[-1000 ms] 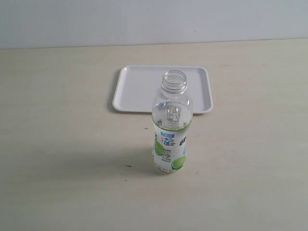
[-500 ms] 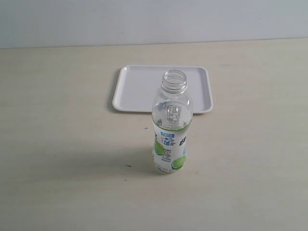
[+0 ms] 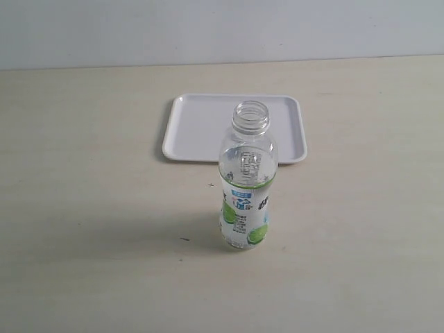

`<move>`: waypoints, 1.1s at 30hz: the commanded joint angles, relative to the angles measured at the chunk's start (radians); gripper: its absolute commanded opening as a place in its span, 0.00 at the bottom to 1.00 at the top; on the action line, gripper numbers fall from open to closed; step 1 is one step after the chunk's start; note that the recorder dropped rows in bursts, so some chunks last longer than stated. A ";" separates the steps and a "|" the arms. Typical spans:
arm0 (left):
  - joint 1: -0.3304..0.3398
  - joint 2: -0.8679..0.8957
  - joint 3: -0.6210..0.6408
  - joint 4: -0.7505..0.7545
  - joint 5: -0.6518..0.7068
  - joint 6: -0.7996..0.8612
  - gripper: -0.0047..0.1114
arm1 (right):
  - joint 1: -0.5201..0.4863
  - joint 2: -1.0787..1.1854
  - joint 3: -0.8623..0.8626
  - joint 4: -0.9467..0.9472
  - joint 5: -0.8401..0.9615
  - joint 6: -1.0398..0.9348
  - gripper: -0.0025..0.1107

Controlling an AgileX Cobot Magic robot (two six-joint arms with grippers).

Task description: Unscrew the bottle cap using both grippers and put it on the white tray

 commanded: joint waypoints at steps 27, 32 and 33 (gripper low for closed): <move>0.003 -0.005 0.005 -0.004 -0.010 -0.003 0.04 | -0.006 -0.005 0.153 -0.495 -0.131 0.486 0.02; 0.003 -0.005 0.005 -0.004 -0.016 -0.003 0.04 | -0.006 -0.005 0.153 -0.495 -0.153 0.545 0.02; 0.003 -0.005 0.005 -0.004 -0.016 -0.003 0.04 | -0.006 -0.005 0.153 -0.495 -0.153 0.545 0.02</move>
